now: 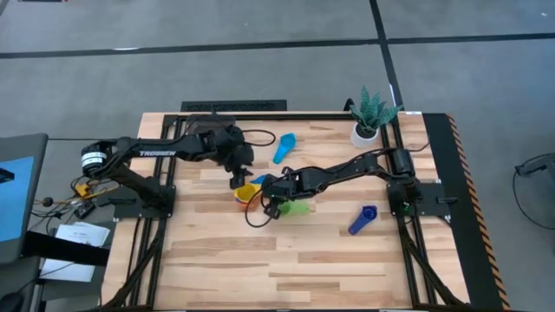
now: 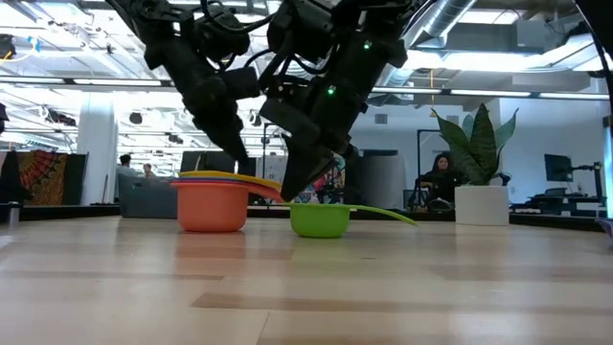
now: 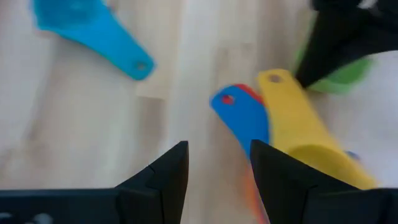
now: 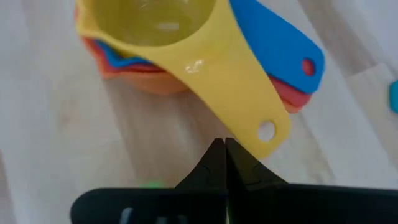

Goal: Nest measuring cups in basket
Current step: Stack the yellow measuring cup on top of the blue measuring cup

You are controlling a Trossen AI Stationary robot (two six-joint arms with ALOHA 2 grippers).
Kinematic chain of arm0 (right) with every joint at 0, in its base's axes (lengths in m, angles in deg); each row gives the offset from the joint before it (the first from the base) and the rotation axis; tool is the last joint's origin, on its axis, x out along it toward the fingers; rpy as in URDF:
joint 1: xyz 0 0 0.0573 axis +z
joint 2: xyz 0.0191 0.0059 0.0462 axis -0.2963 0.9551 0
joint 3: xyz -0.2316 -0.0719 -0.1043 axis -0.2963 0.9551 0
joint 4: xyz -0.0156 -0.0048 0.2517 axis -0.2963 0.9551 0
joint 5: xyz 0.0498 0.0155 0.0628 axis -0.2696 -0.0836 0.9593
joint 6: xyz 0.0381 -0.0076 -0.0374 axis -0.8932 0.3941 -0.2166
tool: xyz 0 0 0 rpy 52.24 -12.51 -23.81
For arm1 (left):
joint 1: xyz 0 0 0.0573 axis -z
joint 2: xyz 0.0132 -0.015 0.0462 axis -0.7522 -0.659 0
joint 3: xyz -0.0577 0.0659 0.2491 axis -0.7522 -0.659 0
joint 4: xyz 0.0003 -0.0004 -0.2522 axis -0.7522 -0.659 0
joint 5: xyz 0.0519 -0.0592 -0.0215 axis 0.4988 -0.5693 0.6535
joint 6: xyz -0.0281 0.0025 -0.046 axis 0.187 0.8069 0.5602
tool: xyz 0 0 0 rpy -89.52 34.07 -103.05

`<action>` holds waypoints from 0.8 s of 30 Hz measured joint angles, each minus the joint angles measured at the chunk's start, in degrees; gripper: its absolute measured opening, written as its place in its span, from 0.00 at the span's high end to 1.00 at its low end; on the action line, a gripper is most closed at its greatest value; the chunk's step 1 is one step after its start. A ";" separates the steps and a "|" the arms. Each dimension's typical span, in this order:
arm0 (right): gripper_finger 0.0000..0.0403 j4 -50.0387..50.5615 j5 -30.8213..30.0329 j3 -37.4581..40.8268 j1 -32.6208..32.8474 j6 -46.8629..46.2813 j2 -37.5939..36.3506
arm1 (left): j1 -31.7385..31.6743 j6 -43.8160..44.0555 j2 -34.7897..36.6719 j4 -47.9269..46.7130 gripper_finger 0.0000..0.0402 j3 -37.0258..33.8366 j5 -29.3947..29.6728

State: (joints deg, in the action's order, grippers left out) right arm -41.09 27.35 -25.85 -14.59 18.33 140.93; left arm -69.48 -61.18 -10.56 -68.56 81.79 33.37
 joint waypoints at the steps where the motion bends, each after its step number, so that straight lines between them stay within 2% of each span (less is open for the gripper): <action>1: 0.99 -0.31 -0.14 0.02 -0.28 0.47 0.00 | -0.02 -0.34 -0.40 1.05 0.60 0.02 1.83; 5: 0.99 -0.86 -0.37 0.00 -1.04 1.33 0.00 | -1.47 -0.87 -2.27 3.45 0.60 0.13 4.44; 16: 0.99 -2.24 -0.26 0.01 -1.48 2.25 0.02 | -7.00 0.64 -11.30 4.16 0.60 0.45 -4.14; 24: 0.99 -2.52 -0.46 0.01 -2.53 2.65 0.02 | -5.99 1.27 -11.56 4.65 0.60 0.23 -5.47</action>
State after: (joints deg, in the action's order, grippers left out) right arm -43.62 26.89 -25.84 -17.12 20.99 140.95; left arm -75.47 -59.92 -22.12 -63.91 82.02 27.91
